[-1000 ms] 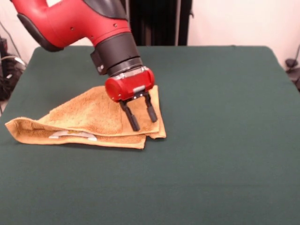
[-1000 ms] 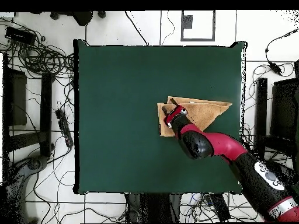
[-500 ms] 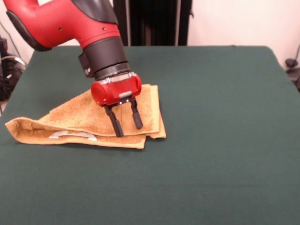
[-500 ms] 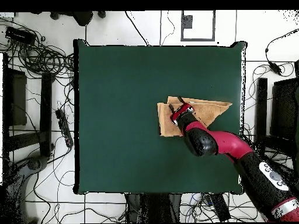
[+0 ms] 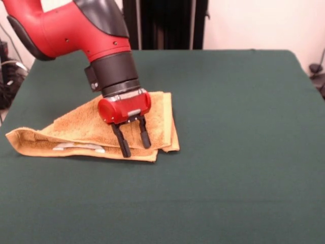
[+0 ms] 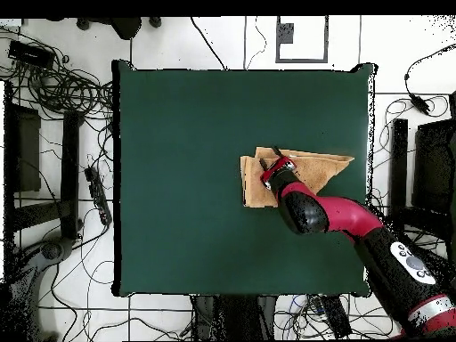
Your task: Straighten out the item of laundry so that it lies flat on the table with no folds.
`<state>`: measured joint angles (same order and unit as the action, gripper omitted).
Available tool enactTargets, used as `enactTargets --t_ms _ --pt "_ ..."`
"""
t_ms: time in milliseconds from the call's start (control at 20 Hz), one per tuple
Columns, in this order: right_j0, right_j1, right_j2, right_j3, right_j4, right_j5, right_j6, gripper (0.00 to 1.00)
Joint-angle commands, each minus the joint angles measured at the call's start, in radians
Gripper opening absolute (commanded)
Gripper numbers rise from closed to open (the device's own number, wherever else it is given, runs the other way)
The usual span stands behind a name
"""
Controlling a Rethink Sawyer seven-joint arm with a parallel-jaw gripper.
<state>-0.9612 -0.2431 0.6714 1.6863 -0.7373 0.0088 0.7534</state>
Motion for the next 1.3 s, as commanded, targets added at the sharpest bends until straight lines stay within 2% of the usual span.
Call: enactTargets --t_ms 50,600,900,1050,1300 --pt "0.083 0.038 -0.091 -0.1 -0.054 0.102 0.082 1.0" --pt "0.135 0.001 -0.146 -0.096 -0.027 0.113 0.111 1.0" --pt "0.169 -0.034 -0.197 -0.082 -0.029 0.076 0.143 1.0" --pt "0.247 -0.054 -0.295 -0.104 0.007 0.07 0.21 1.0" --pt "0.316 -0.06 -0.382 -0.13 0.054 0.08 0.248 1.0"
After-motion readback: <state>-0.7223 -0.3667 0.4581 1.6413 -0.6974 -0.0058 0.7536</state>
